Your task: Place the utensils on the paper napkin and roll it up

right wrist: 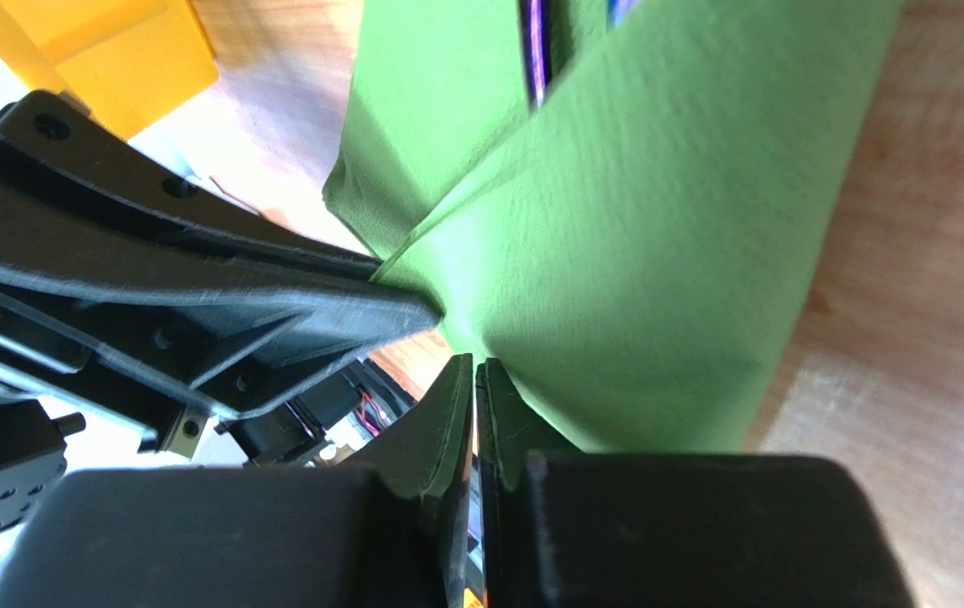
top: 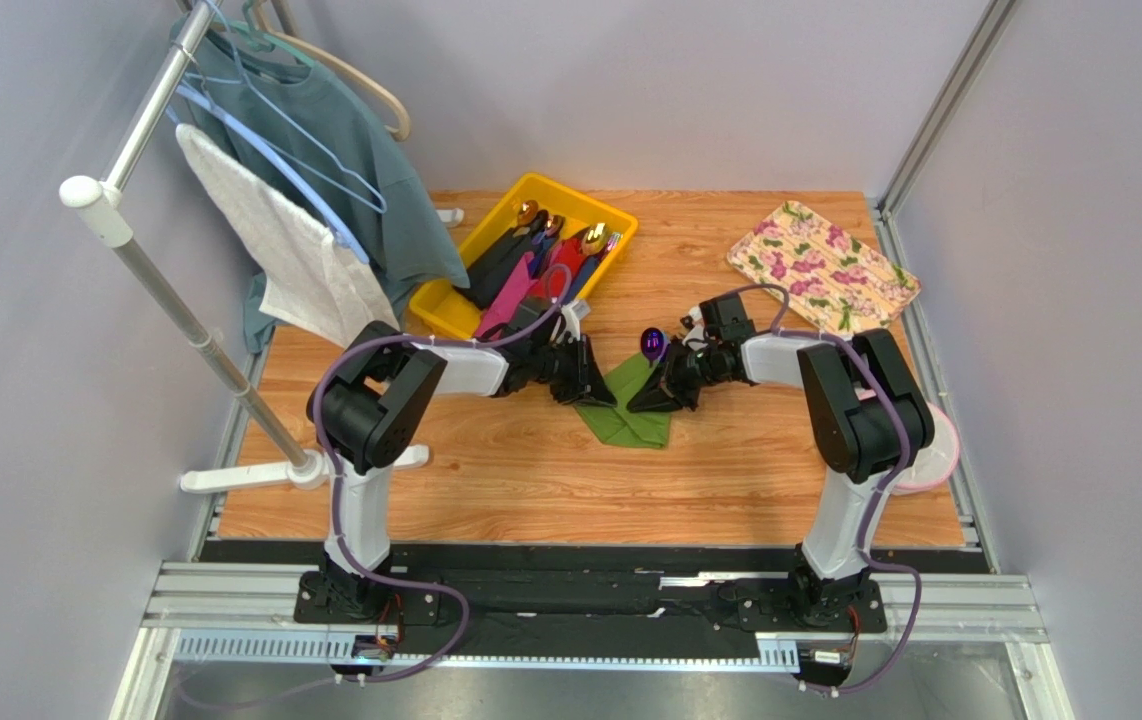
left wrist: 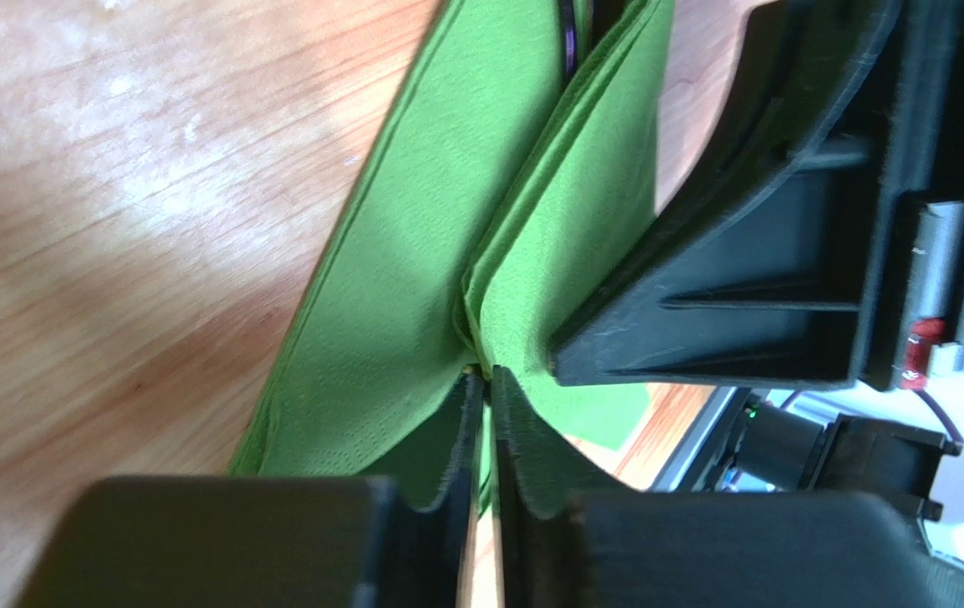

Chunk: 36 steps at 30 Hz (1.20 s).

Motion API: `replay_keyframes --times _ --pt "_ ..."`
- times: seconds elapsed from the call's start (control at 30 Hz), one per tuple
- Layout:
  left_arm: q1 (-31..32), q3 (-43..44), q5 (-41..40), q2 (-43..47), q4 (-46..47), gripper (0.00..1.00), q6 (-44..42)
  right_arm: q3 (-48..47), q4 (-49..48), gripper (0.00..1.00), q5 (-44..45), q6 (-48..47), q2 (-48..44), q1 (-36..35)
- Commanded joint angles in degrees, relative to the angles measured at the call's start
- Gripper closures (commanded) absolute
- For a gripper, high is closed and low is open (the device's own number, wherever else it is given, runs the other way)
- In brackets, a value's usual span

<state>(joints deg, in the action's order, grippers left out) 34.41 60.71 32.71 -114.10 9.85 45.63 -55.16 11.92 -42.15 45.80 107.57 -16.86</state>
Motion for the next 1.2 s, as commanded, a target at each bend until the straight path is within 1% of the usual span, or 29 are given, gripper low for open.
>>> replay_keyframes --times 0.0,0.07,0.13,0.27,0.4,0.5,0.67,0.93,1.17 --pt "0.1 1.3 -0.5 1.9 -2.1 0.96 -1.9 -1.1 2.0 0.91 -1.6 -2.1 -4.3 -0.1" --pt "0.2 1.2 -0.7 2.5 -3.0 1.00 -2.2 -1.4 2.5 0.86 -1.9 -2.7 -6.2 0.6" --pt "0.2 1.0 -1.2 3.1 -4.1 1.00 -2.7 -2.1 3.2 0.80 -2.2 -2.8 -7.7 2.1" --pt "0.2 0.1 -2.6 3.7 -5.1 1.00 -3.2 -3.3 5.3 0.77 -1.8 -4.3 -10.7 4.7" --pt "0.1 0.2 -3.7 3.2 -5.9 1.00 -3.5 -4.4 9.1 0.77 0.1 -8.3 -11.8 5.2" --pt "0.2 0.5 -3.8 2.8 -6.0 1.00 -3.4 -4.1 9.8 0.79 0.8 -8.8 -11.0 4.9" --pt "0.2 0.8 -4.6 2.7 -6.9 1.00 -4.0 -2.6 9.3 0.83 2.9 -9.9 -8.7 2.5" --pt "0.2 0.6 -5.2 2.6 -7.7 1.00 -4.1 -3.3 4.6 0.85 6.4 -9.0 -3.9 0.4" --pt "0.1 0.6 -5.2 2.4 -7.6 1.00 -4.1 -4.5 0.6 0.88 8.1 -8.7 -0.1 0.3"
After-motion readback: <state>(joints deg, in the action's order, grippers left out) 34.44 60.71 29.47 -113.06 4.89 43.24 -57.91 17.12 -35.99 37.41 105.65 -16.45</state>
